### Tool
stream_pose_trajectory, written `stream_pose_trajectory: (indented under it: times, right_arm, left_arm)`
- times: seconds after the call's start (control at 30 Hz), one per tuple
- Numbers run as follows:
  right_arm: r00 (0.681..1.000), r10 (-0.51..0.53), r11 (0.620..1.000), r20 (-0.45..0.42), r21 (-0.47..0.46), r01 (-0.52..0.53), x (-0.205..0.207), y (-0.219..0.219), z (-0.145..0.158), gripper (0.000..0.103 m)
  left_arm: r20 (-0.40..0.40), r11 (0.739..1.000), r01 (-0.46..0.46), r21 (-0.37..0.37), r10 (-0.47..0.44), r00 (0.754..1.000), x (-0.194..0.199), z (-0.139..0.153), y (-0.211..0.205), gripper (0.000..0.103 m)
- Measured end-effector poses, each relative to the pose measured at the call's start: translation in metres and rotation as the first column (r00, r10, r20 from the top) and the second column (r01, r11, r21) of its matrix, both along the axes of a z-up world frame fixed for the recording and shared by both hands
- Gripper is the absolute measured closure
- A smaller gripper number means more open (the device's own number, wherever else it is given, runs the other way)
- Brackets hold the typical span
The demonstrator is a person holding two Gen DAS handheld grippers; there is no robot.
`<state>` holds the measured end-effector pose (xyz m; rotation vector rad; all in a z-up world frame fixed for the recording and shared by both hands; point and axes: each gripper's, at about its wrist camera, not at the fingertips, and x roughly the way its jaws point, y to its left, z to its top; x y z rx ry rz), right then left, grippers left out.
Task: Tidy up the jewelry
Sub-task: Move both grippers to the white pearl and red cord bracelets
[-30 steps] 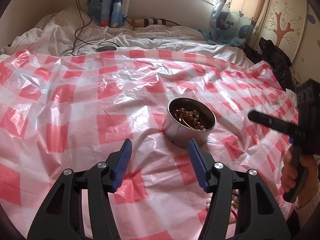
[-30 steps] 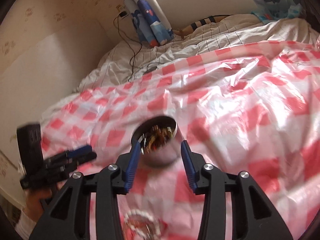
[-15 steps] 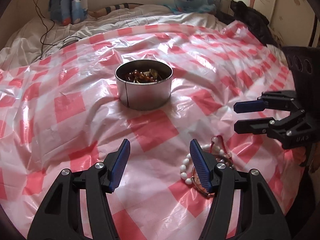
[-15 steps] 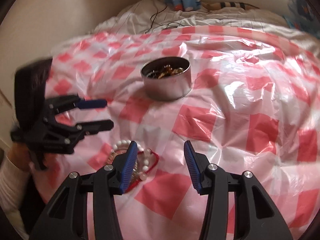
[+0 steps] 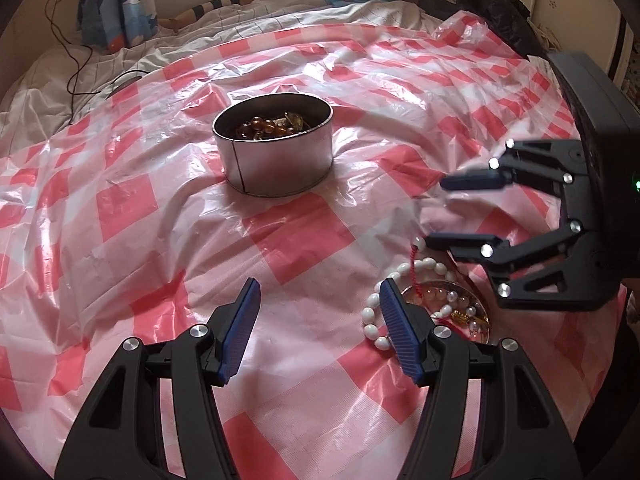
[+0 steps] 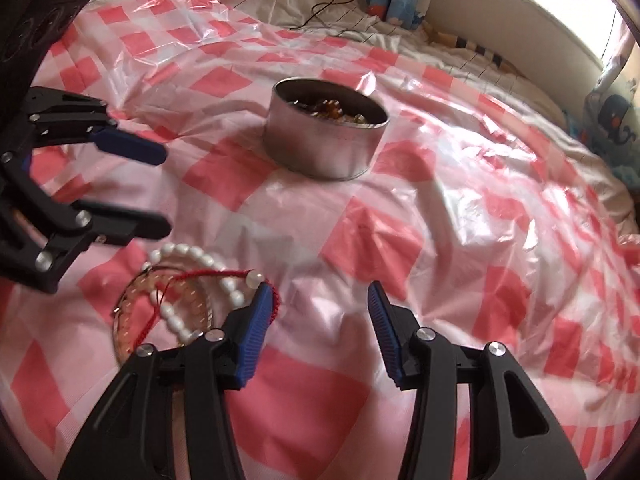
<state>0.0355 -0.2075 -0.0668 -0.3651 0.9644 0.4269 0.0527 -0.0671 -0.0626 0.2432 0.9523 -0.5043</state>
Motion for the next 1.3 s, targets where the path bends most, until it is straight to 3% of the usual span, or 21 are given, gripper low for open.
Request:
stream_pose_trajectory:
  times: [0.1, 0.2, 0.3, 0.53, 0.67, 0.9, 0.97, 1.03, 1.13, 1.23, 1.3]
  right_arm:
    - [0.992, -0.115, 0.993, 0.054, -0.005, 0.116, 0.010, -0.019, 0.008, 0.054]
    - [0.992, -0.125, 0.979, -0.011, 0.162, 0.125, 0.014, -0.038, 0.020, 0.053]
    - [0.992, -0.088, 0.957, -0.091, 0.269, 0.110, 0.018, -0.042, 0.022, 0.052]
    - [0.991, -0.039, 0.975, -0.129, 0.214, 0.066, 0.014, -0.022, 0.010, 0.052]
    - [0.993, -0.076, 0.994, -0.093, 0.074, 0.083, 0.012, -0.019, -0.002, 0.052]
    - [0.986, -0.109, 0.971, -0.128, 0.199, 0.133, 0.019, -0.037, 0.007, 0.052]
    - [0.986, -0.091, 0.968, -0.142, 0.222, 0.121, 0.018, -0.033, 0.007, 0.052]
    - [0.986, -0.082, 0.969, -0.148, 0.218, 0.113, 0.017, -0.029, 0.006, 0.052]
    - [0.985, -0.083, 0.972, -0.151, 0.208, 0.114, 0.016, -0.027, 0.004, 0.052]
    - [0.985, -0.088, 0.971, -0.152, 0.208, 0.119, 0.018, -0.028, 0.003, 0.052]
    - [0.984, -0.091, 0.971, -0.154, 0.207, 0.122, 0.018, -0.028, 0.003, 0.052]
  left_arm:
    - [0.001, 1.000, 0.011, 0.010, -0.011, 1.000, -0.002, -0.001, -0.002, 0.044]
    - [-0.002, 1.000, 0.020, 0.014, -0.020, 1.000, -0.003, -0.001, -0.002, 0.044]
    - [-0.005, 1.000, 0.026, 0.017, -0.026, 1.000, -0.002, -0.001, -0.001, 0.044]
    - [-0.010, 0.999, 0.025, 0.027, -0.025, 1.000, -0.002, -0.001, 0.002, 0.044]
    - [-0.034, 0.997, 0.071, 0.007, -0.071, 0.997, -0.005, -0.001, 0.000, 0.044]
    - [-0.095, 0.955, 0.264, -0.133, -0.278, 0.956, -0.033, 0.002, -0.008, 0.044]
    - [-0.116, 0.953, 0.252, -0.170, -0.273, 0.955, -0.034, 0.000, -0.006, 0.045]
    - [-0.126, 0.951, 0.240, -0.193, -0.267, 0.956, -0.034, -0.001, -0.004, 0.055]
    - [-0.135, 0.956, 0.222, -0.194, -0.250, 0.959, -0.033, -0.003, -0.004, 0.063]
    - [-0.168, 0.968, 0.195, -0.157, -0.220, 0.961, -0.030, -0.011, -0.004, 0.064]
    - [-0.191, 0.968, 0.183, -0.171, -0.215, 0.958, -0.029, -0.014, -0.001, 0.064]
